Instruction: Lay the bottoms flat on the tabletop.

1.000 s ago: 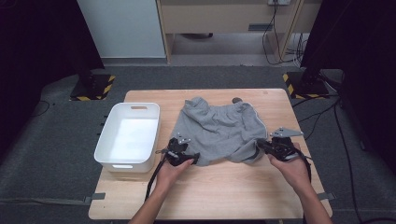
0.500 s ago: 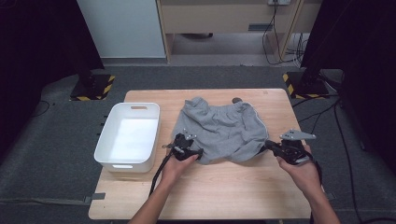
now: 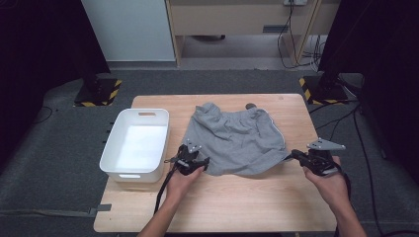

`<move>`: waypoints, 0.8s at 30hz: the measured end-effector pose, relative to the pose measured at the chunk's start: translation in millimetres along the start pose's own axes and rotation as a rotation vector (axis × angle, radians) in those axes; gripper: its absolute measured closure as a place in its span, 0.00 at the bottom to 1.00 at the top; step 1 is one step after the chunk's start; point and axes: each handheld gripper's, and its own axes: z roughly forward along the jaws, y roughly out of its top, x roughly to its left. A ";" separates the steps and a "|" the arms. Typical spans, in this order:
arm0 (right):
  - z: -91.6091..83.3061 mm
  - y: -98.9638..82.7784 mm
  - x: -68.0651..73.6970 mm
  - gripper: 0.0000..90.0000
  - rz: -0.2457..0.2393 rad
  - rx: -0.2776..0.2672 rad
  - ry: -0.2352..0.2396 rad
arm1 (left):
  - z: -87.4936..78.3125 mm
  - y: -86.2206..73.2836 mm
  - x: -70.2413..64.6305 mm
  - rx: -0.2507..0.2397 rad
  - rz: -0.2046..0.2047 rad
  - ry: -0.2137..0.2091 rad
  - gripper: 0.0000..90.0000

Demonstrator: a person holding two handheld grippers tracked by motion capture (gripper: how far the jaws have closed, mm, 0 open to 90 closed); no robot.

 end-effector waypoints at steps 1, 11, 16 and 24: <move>-0.8 -1.9 -1.4 0.97 0.002 0.006 -0.003 | -2.6 -0.2 0.5 -0.008 -0.009 0.002 0.47; -3.7 -11.3 -12.6 0.97 0.034 0.008 -0.021 | -12.7 -4.6 6.5 0.015 0.016 0.031 0.44; -2.1 -13.7 -12.4 0.97 0.042 0.012 -0.012 | -0.6 -7.4 11.6 0.046 -0.005 0.056 0.35; -2.9 -15.7 -12.9 0.97 0.047 0.008 -0.004 | 11.6 -7.3 14.2 0.079 -0.027 0.118 0.23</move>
